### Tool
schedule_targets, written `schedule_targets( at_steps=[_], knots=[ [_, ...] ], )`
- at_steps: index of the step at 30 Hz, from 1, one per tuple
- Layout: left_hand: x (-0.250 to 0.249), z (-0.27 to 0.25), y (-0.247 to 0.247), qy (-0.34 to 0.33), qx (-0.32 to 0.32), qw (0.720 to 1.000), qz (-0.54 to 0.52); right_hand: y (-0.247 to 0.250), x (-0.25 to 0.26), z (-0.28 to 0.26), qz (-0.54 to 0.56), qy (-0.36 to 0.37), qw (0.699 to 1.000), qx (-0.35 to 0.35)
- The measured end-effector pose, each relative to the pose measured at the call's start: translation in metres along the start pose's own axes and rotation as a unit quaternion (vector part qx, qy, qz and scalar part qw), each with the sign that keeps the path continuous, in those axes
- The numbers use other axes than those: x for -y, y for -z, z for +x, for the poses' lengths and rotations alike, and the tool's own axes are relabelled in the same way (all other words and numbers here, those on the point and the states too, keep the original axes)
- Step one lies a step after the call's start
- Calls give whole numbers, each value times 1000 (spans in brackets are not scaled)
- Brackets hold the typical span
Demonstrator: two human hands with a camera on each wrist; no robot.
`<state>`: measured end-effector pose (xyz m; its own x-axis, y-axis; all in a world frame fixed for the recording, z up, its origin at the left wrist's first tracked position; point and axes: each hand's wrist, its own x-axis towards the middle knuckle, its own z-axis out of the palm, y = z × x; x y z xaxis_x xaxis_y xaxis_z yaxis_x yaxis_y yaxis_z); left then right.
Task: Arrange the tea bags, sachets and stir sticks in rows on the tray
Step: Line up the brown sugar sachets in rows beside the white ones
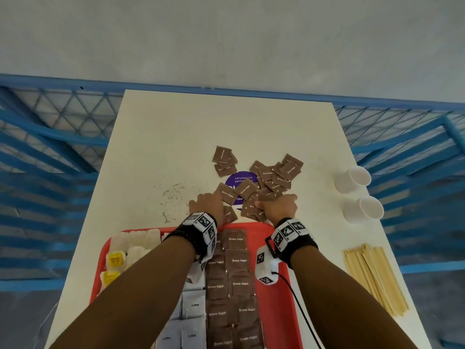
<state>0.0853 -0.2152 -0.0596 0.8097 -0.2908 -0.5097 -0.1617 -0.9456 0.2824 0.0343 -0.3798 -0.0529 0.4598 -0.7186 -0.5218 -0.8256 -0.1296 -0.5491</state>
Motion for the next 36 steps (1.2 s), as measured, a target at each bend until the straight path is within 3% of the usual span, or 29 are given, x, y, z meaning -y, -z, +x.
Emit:
schedule_targets(
  at_steps=[4,9,14,19,23,27,32,36],
  knots=[
    [-3,-6,-3,3,-10,1000,10,11,-4,4,33,6,999,31],
    [-10,-9,-2,13,-6,1000,3,20,-22,15,157,-21,987,20],
    [-15,-14,3,3,-22,1000,-12,30,-38,19,209,-29,977,26],
    [-13,-12,-3,0,-10,998,-62,37,-37,11,238,-15,969,60],
    [-12,-11,-3,-9,-15,999,-44,41,-30,3,250,24,963,99],
    [-5,-12,11,-8,-4,992,-122,46,-33,3,278,41,954,107],
    [15,-16,37,0,-70,951,-300,54,-38,5,297,28,948,112],
    [24,-22,52,19,-21,889,-458,61,-38,7,269,25,956,117]
  ],
)
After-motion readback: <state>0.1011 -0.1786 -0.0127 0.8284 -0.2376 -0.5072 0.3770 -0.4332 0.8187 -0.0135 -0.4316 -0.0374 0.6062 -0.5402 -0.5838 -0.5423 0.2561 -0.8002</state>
